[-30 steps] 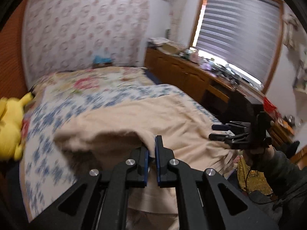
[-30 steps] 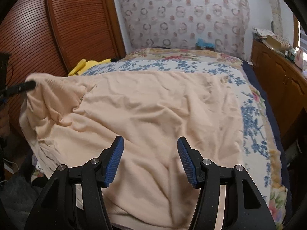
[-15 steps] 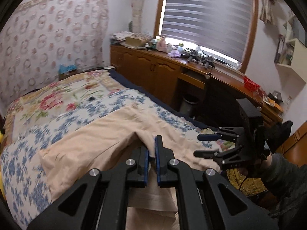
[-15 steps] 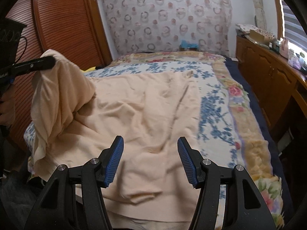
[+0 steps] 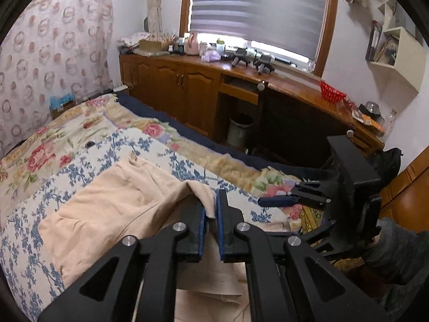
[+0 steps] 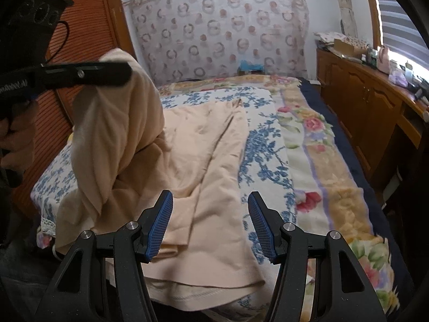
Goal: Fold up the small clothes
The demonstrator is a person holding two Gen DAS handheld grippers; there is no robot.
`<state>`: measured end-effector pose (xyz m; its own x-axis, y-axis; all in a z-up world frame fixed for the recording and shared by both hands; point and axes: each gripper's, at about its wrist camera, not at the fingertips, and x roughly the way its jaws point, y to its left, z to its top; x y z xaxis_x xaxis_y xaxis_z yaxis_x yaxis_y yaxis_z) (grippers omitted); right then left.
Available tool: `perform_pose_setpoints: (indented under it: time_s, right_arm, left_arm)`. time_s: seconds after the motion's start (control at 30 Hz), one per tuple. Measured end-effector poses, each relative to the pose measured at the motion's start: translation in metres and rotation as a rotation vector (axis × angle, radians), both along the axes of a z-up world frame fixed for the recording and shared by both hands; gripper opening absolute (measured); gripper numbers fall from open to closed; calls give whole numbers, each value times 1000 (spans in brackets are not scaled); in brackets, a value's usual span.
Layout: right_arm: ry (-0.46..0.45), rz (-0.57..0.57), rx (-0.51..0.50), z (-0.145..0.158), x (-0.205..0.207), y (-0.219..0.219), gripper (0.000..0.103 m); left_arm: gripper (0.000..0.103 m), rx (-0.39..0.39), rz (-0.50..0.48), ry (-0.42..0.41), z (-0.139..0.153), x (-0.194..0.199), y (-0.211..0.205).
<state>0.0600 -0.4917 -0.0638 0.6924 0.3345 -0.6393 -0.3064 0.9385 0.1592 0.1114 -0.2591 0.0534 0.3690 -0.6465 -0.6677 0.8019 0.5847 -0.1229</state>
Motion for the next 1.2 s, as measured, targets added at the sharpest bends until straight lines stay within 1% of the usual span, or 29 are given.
perform_pose_setpoints:
  time_s: [0.1, 0.17, 0.2, 0.23, 0.3, 0.43, 0.47, 0.53, 0.57, 0.63, 0.87, 1.0, 1.2]
  right_arm:
    - [8, -5, 0, -2, 1, -3, 60]
    - [12, -7, 0, -3, 2, -3, 60]
    - [12, -6, 1, -3, 3, -3, 60]
    - [11, -5, 2, -4, 3, -3, 60]
    - [9, -3, 1, -3, 4, -1, 60]
    - [7, 10, 0, -1, 9, 7, 60]
    - [5, 13, -4, -1, 10, 8, 60]
    - [-3, 23, -11, 2, 13, 13, 60]
    - [-6, 29, -14, 3, 15, 16, 60]
    - [-14, 42, -18, 5, 19, 22, 60]
    - [-40, 129, -61, 16, 42, 62, 60]
    - [-44, 206, -100, 19, 60, 97, 60]
    - [-41, 319, -139, 23, 84, 148, 60]
  left_arm:
    - [15, 13, 2, 3, -5, -1, 5]
    - [30, 19, 23, -16, -4, -1, 12]
    - [34, 18, 29, -23, -4, -1, 15]
    - [41, 15, 39, -31, -2, -2, 23]
    - [43, 13, 61, -37, -2, -1, 38]
    - [57, 36, 145, -71, -7, 4, 75]
    - [58, 42, 166, -77, -10, 6, 84]
    - [59, 59, 231, -96, -17, 8, 108]
    - [59, 62, 248, -96, -21, 9, 115]
    - [59, 58, 308, -78, -31, 13, 142]
    - [59, 48, 472, -15, -70, 25, 208]
    - [59, 53, 526, -6, -84, 25, 225]
    - [59, 18, 560, 9, -94, 18, 245]
